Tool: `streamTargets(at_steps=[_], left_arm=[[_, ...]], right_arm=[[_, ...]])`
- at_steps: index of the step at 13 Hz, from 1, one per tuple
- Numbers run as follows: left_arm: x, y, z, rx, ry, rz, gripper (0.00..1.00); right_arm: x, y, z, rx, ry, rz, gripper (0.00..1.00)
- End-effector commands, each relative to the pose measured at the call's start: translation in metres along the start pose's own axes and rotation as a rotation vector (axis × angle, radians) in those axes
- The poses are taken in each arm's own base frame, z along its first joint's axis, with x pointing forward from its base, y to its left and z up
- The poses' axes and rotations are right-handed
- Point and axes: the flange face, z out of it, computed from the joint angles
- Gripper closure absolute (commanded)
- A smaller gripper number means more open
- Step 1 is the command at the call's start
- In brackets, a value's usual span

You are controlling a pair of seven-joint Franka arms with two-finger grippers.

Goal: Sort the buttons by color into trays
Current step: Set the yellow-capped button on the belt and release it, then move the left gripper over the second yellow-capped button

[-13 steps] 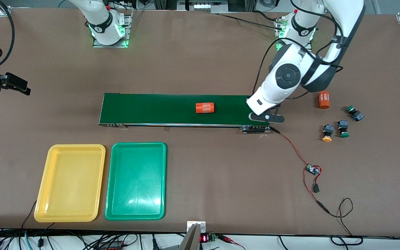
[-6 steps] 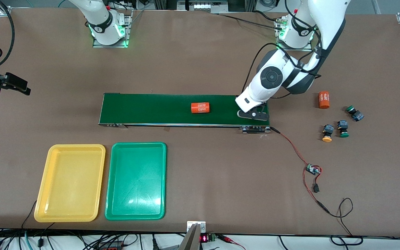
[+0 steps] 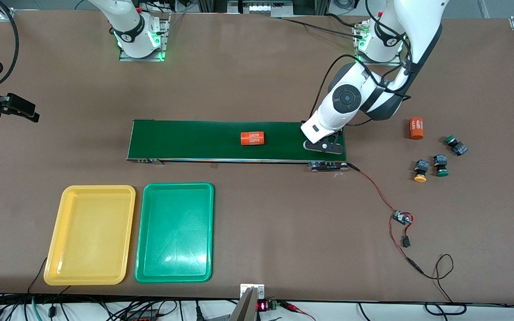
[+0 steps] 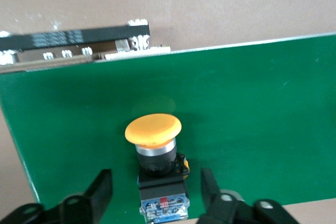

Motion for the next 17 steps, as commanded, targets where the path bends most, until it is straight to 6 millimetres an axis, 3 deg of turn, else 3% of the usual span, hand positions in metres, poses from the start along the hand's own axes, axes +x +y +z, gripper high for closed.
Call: streamTargets(at_steps=[1, 4, 7, 10, 13, 17], left_arm=[[0.004, -0.013, -0.041, 0.0, 0.053, -0.033, 0.0], [0.029, -0.069, -0.074, 0.015, 0.112, -0.117, 0.0], [0.046, -0.139, -0.084, 0.059, 0.082, -0.041, 0.0], [0.059, -0.226, -0.075, 0.083, 0.065, 0.0, 0.0], [0.067, -0.297, -0.058, 0.115, 0.089, 0.017, 0.0], [0.066, -0.359, -0.041, 0.136, 0.095, 0.039, 0.0]], right_arm=[[-0.008, 0.002, -0.003, -0.005, 0.009, -0.005, 0.0], [-0.008, 0.002, -0.003, -0.005, 0.009, -0.005, 0.0], [-0.008, 0.002, -0.003, -0.005, 0.007, -0.005, 0.0], [-0.008, 0.001, -0.003, -0.005, 0.007, -0.007, 0.0], [-0.007, 0.0, -0.003, -0.005, 0.009, -0.011, 0.0], [-0.008, -0.002, -0.003, -0.007, 0.007, -0.013, 0.0]])
